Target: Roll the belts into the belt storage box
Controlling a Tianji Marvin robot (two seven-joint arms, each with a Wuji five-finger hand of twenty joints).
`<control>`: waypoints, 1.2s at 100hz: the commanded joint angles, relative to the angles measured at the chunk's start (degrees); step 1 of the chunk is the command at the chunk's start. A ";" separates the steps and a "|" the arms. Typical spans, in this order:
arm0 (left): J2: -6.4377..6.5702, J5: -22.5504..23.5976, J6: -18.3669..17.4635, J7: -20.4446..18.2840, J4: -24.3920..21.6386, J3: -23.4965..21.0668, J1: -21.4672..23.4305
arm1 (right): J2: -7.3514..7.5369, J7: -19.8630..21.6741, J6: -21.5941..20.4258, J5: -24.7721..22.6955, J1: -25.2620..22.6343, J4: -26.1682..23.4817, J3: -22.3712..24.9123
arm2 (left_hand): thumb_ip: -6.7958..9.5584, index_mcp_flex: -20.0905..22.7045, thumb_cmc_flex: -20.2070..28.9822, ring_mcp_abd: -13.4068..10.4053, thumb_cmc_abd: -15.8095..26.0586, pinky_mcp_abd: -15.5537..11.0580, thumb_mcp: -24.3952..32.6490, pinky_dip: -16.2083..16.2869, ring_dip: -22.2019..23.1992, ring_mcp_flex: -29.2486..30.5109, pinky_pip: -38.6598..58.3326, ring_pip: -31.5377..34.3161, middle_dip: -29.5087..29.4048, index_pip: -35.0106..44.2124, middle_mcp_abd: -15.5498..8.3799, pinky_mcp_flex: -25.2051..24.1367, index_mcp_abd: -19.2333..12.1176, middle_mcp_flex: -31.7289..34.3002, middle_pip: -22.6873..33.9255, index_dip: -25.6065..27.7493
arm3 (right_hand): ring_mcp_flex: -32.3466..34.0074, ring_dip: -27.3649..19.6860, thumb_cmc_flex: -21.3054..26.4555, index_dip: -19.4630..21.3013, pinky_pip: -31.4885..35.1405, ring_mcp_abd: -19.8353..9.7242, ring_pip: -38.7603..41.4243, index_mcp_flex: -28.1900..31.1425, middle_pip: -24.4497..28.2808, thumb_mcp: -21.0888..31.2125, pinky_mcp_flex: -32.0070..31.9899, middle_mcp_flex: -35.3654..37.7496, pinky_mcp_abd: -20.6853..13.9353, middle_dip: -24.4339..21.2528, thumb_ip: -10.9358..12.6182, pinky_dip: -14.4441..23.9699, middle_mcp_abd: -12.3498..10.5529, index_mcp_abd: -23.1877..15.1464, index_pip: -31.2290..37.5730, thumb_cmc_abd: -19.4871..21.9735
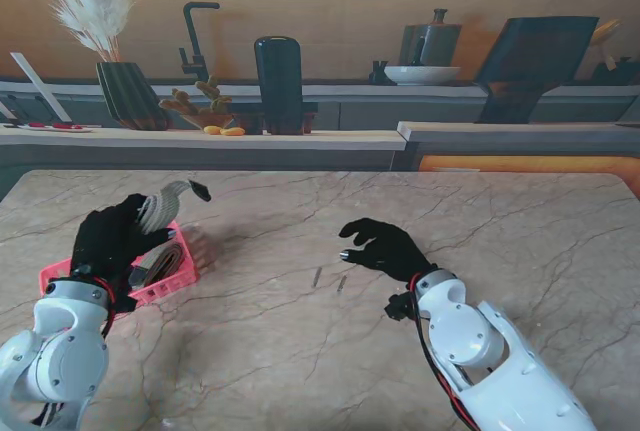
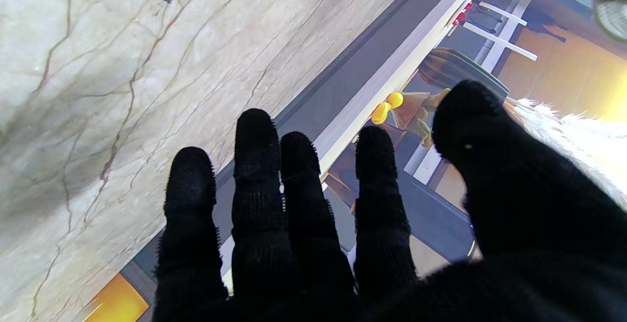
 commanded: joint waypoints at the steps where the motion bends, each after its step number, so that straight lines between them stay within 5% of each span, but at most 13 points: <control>1: 0.57 -0.73 1.07 0.09 2.98 -0.53 -0.20 | -0.15 -0.19 0.28 -0.38 -0.14 0.02 -0.10 | 1.62 6.12 8.20 -0.17 7.49 -0.24 12.95 1.44 2.79 -2.00 1.56 2.41 1.79 9.77 -4.89 -2.40 -9.02 5.66 9.35 1.62 | 0.29 -0.56 -0.18 0.44 -0.95 -0.17 -0.33 0.65 -0.76 -0.58 -0.44 0.87 -1.13 -0.53 1.84 1.29 -0.20 -1.07 0.89 2.02; 25: 2.04 9.20 4.25 -1.49 6.71 -0.63 -0.74 | -0.19 -0.25 1.47 -0.76 0.10 0.27 -0.42 | 1.52 6.54 7.90 -1.35 7.00 -1.96 14.09 1.30 4.06 -6.10 -2.35 -1.59 3.08 8.94 -4.46 -5.96 -8.56 5.45 9.45 2.30 | 0.44 -0.50 -0.16 0.58 -1.04 -0.06 -0.25 1.01 -0.62 -1.18 -0.61 1.27 -1.05 -0.46 1.93 1.38 -0.10 -1.18 0.96 2.87; 41: 3.33 19.44 5.84 -2.06 8.22 -0.41 -0.74 | -0.22 -0.06 1.88 -0.50 0.45 0.66 -0.81 | 0.84 7.26 6.08 -2.85 5.90 -3.95 17.10 -1.23 -2.34 -8.84 -6.47 -8.91 3.23 8.11 -4.62 -6.85 -8.51 6.30 8.83 2.38 | 0.50 -0.44 -0.08 0.64 -1.04 0.11 -0.17 1.18 -0.59 -1.65 -0.69 1.46 -1.06 -0.45 2.01 1.46 0.00 -1.17 0.98 3.60; 65: 4.44 25.92 8.99 -5.04 10.91 1.73 -3.05 | -0.23 -0.37 1.86 -0.94 0.34 0.71 -0.75 | 0.32 7.58 4.92 -3.87 5.11 -10.06 19.50 -6.42 -8.20 -11.19 -14.17 -11.98 1.81 8.10 -4.09 -9.55 -7.73 6.30 8.75 1.29 | 0.59 -0.40 0.08 0.68 -1.07 0.13 -0.10 1.39 -0.51 -2.47 -0.71 1.70 -0.94 -0.42 2.17 1.54 0.00 -1.24 0.96 4.11; 90: 5.38 30.12 11.82 -9.22 15.13 4.49 -5.86 | -0.28 -0.45 2.48 -0.94 0.33 0.60 -0.80 | 0.28 7.44 4.91 -4.25 5.23 -11.94 19.37 -7.53 -10.36 -11.69 -15.92 -12.23 1.53 7.94 -4.21 -9.91 -7.78 6.13 8.38 1.09 | 0.65 -0.36 0.21 0.73 -1.04 0.15 -0.01 1.63 -0.50 -2.84 -0.71 1.82 -0.98 -0.43 2.28 1.61 0.07 -1.18 0.99 4.46; 120: 5.51 29.02 15.74 -13.04 17.41 6.71 -7.66 | -0.33 -0.55 2.78 -0.95 0.53 0.78 -1.01 | 0.25 6.80 4.89 -2.93 5.66 -9.17 18.83 -7.15 -11.12 -12.22 -15.01 -11.29 1.19 7.58 -4.38 -9.77 -8.28 4.69 7.71 0.56 | 0.78 -0.32 0.32 0.80 -0.99 0.18 0.11 1.88 -0.31 -3.05 -0.68 2.03 -0.98 -0.36 2.36 1.67 0.06 -1.08 1.10 4.58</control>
